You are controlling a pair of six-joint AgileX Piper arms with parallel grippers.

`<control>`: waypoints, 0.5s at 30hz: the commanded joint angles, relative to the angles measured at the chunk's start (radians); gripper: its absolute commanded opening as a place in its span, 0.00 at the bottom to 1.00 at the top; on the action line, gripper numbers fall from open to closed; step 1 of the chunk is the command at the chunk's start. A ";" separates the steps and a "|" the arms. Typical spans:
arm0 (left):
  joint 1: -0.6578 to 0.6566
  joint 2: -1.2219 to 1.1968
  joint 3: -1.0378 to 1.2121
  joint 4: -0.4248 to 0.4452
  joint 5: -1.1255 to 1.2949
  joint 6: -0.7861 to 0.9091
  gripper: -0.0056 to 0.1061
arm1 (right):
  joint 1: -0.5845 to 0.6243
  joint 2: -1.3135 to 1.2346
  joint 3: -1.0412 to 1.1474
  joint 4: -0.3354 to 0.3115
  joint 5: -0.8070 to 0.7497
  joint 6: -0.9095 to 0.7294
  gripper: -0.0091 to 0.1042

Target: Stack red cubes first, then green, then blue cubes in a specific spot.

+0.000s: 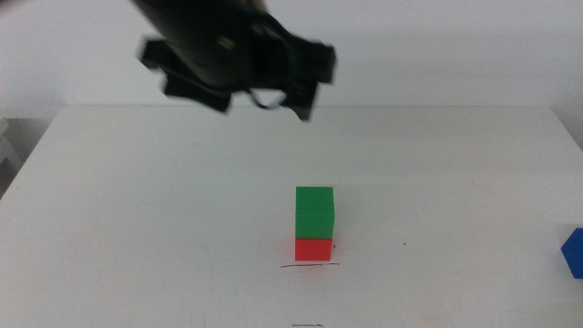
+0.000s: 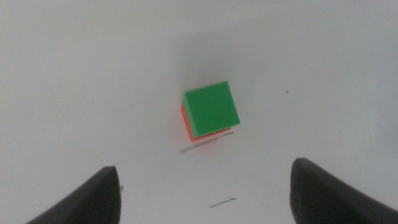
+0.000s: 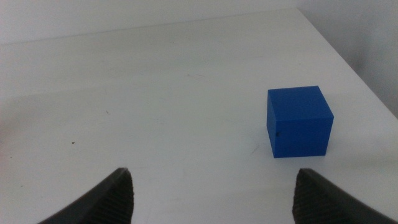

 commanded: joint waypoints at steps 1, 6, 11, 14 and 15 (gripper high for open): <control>0.006 -0.111 -0.023 0.011 0.068 0.114 0.88 | -0.008 -0.006 -0.010 -0.007 -0.072 -0.011 0.66; 0.131 -0.273 0.037 -0.101 0.066 0.368 0.88 | -0.008 -0.006 -0.010 -0.007 -0.072 -0.011 0.66; 0.370 -0.388 0.083 -0.370 0.067 0.647 0.88 | -0.008 -0.006 -0.010 -0.007 -0.072 -0.011 0.66; 0.520 -0.413 0.105 -0.556 0.067 0.802 0.88 | -0.008 -0.006 -0.010 -0.007 -0.072 -0.011 0.66; 0.548 -0.417 0.109 -0.617 0.067 0.833 0.88 | -0.008 -0.006 -0.010 -0.007 -0.072 -0.011 0.66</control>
